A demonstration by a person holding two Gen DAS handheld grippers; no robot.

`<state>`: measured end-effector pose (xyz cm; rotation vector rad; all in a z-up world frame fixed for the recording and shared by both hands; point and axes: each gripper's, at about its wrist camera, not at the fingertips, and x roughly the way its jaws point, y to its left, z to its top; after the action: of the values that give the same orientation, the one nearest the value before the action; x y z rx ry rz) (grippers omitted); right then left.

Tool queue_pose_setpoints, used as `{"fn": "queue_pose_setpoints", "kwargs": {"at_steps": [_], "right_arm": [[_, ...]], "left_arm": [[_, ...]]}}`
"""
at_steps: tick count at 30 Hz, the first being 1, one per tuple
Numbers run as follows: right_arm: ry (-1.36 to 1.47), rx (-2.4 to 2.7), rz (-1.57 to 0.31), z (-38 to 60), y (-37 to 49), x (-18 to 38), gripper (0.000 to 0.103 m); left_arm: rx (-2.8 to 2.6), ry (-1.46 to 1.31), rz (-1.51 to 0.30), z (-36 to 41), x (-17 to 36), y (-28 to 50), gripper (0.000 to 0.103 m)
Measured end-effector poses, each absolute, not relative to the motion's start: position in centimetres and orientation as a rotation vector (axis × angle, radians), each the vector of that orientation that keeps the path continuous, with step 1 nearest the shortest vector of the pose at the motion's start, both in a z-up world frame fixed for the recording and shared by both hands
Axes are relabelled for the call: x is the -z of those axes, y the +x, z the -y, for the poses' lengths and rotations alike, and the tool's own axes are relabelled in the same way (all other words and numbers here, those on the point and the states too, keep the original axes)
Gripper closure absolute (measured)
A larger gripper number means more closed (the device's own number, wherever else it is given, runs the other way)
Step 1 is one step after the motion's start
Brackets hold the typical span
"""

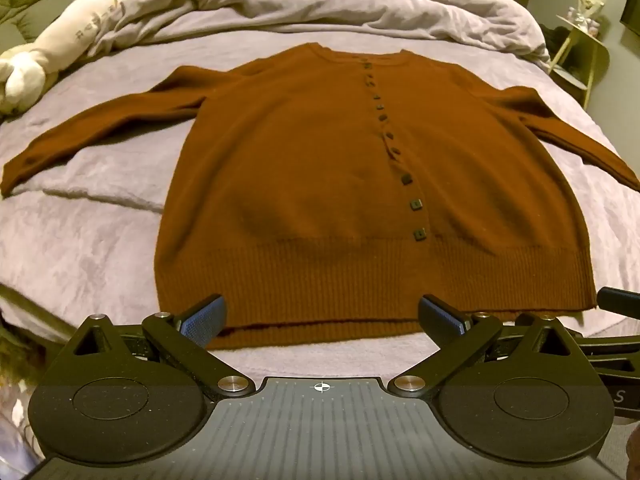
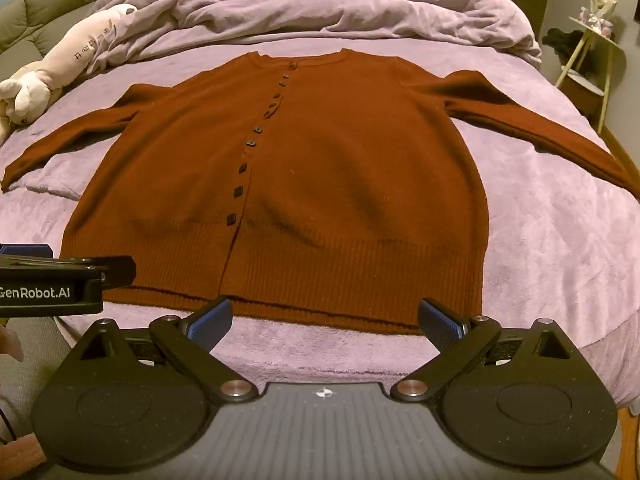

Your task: Fold small clothes

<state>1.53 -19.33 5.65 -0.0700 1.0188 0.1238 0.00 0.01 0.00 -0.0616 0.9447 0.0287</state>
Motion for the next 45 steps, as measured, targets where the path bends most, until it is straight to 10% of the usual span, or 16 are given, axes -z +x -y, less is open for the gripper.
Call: {"fn": "queue_pose_setpoints", "kwargs": {"at_steps": [45], "right_arm": [[0.081, -0.237, -0.978, 20.5, 2.3, -5.2, 0.004]], "left_arm": [[-0.048, -0.054, -0.975, -0.3, 0.6, 0.4, 0.0]]}}
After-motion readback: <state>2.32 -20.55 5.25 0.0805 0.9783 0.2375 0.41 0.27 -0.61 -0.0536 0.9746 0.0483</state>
